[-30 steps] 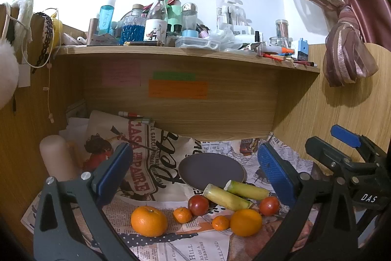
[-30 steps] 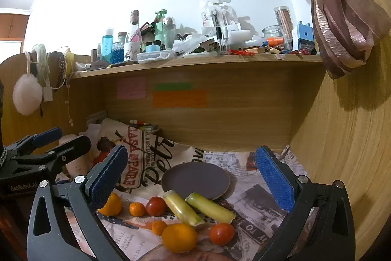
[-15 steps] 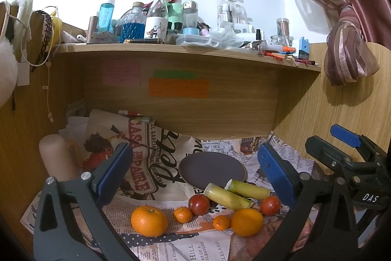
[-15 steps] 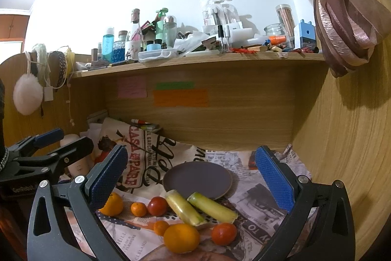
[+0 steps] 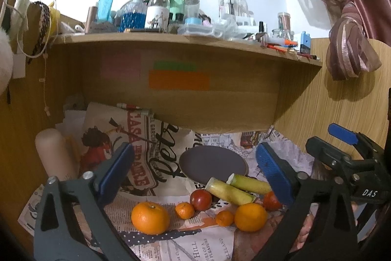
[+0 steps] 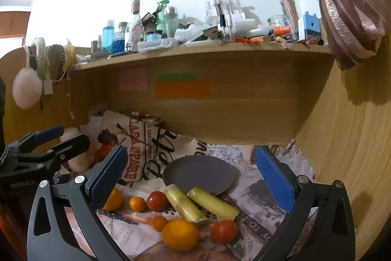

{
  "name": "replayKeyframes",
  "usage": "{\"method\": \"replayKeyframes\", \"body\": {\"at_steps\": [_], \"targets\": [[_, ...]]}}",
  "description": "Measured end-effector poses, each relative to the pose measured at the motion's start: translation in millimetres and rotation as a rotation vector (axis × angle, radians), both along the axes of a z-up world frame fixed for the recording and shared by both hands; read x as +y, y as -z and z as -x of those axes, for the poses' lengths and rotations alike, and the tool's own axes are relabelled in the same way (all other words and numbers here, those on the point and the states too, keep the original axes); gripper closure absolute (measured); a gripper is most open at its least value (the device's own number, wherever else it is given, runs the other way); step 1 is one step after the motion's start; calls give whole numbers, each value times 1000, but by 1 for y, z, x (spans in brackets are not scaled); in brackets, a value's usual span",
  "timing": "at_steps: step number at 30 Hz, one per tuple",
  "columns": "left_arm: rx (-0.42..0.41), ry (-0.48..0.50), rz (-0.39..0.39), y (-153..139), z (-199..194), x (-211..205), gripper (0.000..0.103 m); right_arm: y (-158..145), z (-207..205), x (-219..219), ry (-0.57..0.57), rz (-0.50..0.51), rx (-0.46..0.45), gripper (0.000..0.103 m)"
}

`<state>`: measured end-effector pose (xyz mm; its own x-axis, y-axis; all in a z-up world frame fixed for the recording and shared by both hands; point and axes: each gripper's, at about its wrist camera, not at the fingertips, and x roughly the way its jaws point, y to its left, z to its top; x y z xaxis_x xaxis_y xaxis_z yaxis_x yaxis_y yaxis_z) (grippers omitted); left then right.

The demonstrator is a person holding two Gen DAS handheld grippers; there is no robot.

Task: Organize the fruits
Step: 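Grasp a large orange with the left tool while the right tool grasps another orange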

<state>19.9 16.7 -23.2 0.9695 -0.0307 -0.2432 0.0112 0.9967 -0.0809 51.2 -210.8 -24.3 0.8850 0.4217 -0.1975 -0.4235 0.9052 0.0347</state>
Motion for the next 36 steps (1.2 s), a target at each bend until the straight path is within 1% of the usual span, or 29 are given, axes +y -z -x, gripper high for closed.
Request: {"method": "replayKeyframes", "body": {"at_steps": [2,4,7,9,11,15,21,23,26,32,36], "targets": [[26,-1,8,4,-4,4,15,4,-2,1,-9,15,11,0],[57,-2,16,8,-10,9,18,7,-5,1,-9,25,22,1],[101,-12,25,18,-16,19,20,14,-12,0,-10,40,54,6],[132,-22,30,25,-21,25,24,21,-20,-2,-15,49,98,13],[173,-26,41,35,-26,34,26,29,-26,-4,-22,58,144,17],[240,-45,41,54,-34,45,27,51,-38,-5,-27,86,246,23],[356,-56,38,91,-44,57,27,79,-45,-7,-36,93,371,27],[398,-57,45,103,-49,61,27,83,-47,-4,-45,91,394,28],[430,-56,46,114,-54,64,27,88,-46,2,-52,100,410,31],[476,-31,35,130,-67,69,27,97,-45,15,-67,107,442,37],[500,10,61,138,-76,73,27,107,-47,24,-72,114,484,39]]}}
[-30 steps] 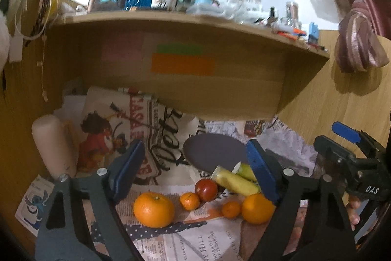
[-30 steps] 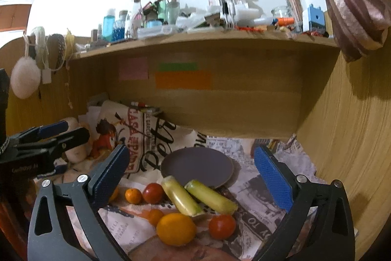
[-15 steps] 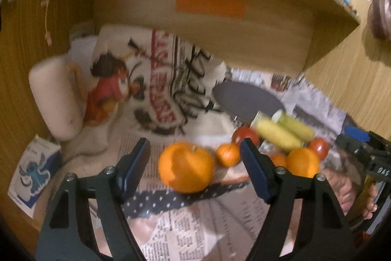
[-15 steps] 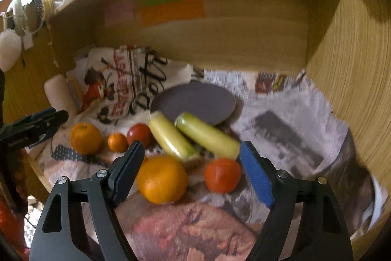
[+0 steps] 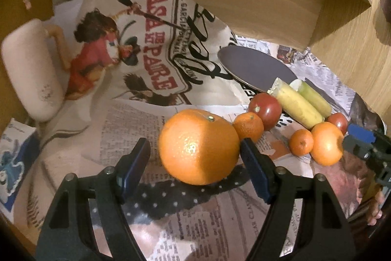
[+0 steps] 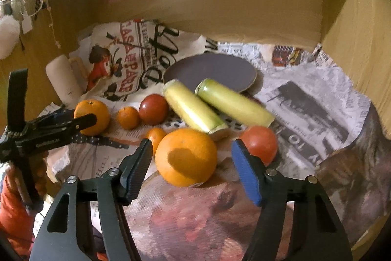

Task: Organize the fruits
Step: 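Grasp a large orange with the left tool while the right tool grasps another orange, then carry both oranges onto the dark plate and open both tools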

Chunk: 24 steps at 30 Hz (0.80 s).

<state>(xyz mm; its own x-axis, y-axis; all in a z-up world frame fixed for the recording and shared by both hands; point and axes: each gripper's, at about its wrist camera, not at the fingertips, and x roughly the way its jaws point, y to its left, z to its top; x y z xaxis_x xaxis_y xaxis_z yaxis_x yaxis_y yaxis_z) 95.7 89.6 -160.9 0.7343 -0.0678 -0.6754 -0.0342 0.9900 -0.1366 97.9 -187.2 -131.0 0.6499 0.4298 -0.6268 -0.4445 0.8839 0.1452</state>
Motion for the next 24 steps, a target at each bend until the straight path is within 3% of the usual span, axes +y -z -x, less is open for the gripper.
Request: {"method": "replayKeyframes", "body": {"at_steps": [7,15,17,24], "targets": [[28,34,50,12,-16,2,27,17,-12,10,9,16,78,39],[34,50,24,15,-23,-3,28,28,-19,18,0,40,133,38],[28,43,25,16,-23,-2,34,33,-23,16,-2,21,159,39],[35,52,54,15,-20,1,34,33,-23,16,-9,19,140,40]]}}
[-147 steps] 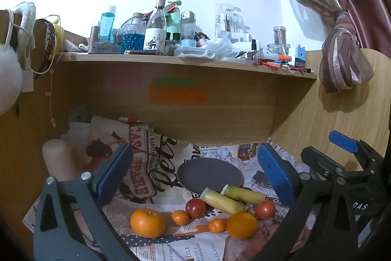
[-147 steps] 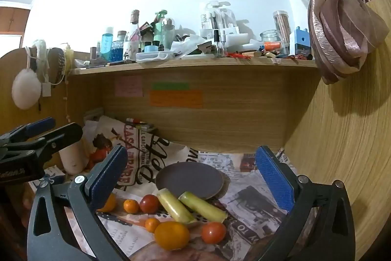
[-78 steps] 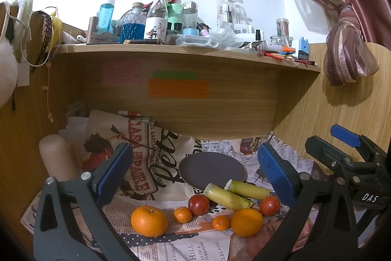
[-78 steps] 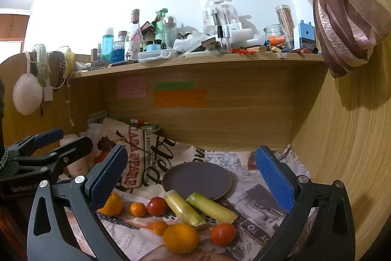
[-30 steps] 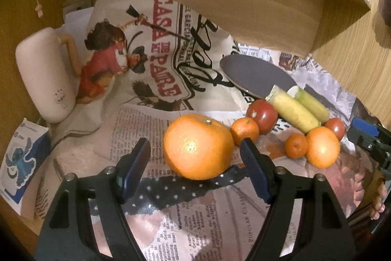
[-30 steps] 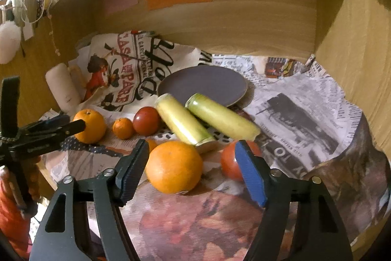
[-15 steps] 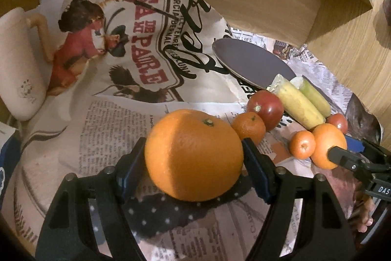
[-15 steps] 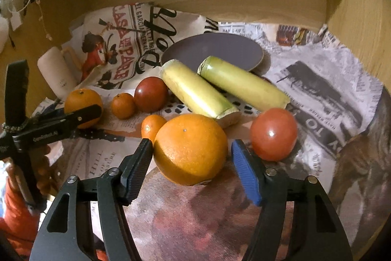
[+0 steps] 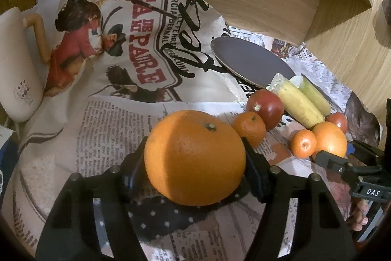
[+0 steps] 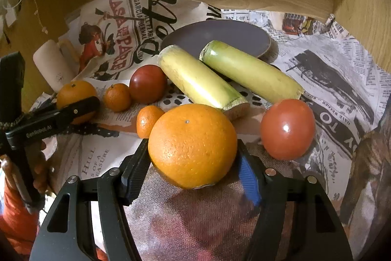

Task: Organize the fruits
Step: 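Carry both oranges onto the dark plate and open both tools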

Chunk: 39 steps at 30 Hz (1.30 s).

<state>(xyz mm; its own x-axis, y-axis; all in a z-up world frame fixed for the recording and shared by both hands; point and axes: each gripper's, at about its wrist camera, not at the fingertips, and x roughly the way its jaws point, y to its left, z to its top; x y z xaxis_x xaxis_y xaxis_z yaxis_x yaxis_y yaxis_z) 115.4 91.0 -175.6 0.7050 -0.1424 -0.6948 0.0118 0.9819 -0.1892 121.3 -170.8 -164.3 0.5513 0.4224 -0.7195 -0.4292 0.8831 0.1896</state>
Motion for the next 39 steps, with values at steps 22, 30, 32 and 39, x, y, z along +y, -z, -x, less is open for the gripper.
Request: {"method": "replayKeyframes", "body": {"at_steps": [22,30,32,39], "targets": [[-147,-27,-48,-68,14,-18,35,-60,-7,-19,-18,-70,-199,41],[-225,-17,-64,-102,2,-41,35,-90,-21,-27,-40,-67,-290,41],[-236,-11,-71,-107,-5,-47,35,-97,-25,-28,-43,-61,-311,41],[-256,19,-64,-120,-28,-65,35,-110,-45,-31,-38,-38,-357,41]]}}
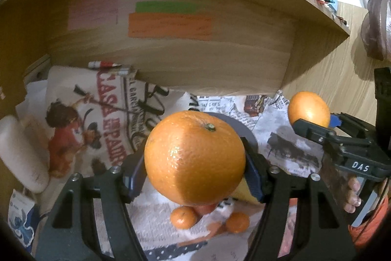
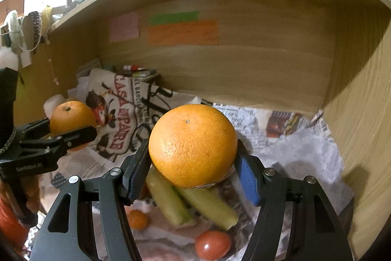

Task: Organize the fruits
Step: 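Carry both oranges onto the dark plate and open both tools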

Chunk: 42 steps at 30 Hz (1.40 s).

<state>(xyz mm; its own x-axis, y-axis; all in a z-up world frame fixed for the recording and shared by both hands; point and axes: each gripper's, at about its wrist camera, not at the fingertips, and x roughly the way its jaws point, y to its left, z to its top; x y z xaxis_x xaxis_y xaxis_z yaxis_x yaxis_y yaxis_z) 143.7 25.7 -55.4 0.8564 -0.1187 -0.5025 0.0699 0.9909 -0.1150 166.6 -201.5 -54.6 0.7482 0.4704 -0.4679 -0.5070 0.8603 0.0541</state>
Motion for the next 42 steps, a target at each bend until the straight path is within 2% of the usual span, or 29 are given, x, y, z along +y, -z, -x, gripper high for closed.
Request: {"method": "replayKeyframes", "body": {"at_steps": [5,14,22,35,42], "targets": [[-9,-3,-4,-6,-22,-5,35,-1,-22,2,8,25,-6,41],[38,15,-26,-2,-67,-8,35,6,-72,8,-22,69,55,41],[130,46,-54,21,-114,-15,35,25,-110,20,-25,125,110,41],[315,53,-60,72,-176,-21,35,75,-165,40,-71,261,316,41],[356,94,-59,82,-195,-34,35,84,-173,43,-103,286,341,41]]}}
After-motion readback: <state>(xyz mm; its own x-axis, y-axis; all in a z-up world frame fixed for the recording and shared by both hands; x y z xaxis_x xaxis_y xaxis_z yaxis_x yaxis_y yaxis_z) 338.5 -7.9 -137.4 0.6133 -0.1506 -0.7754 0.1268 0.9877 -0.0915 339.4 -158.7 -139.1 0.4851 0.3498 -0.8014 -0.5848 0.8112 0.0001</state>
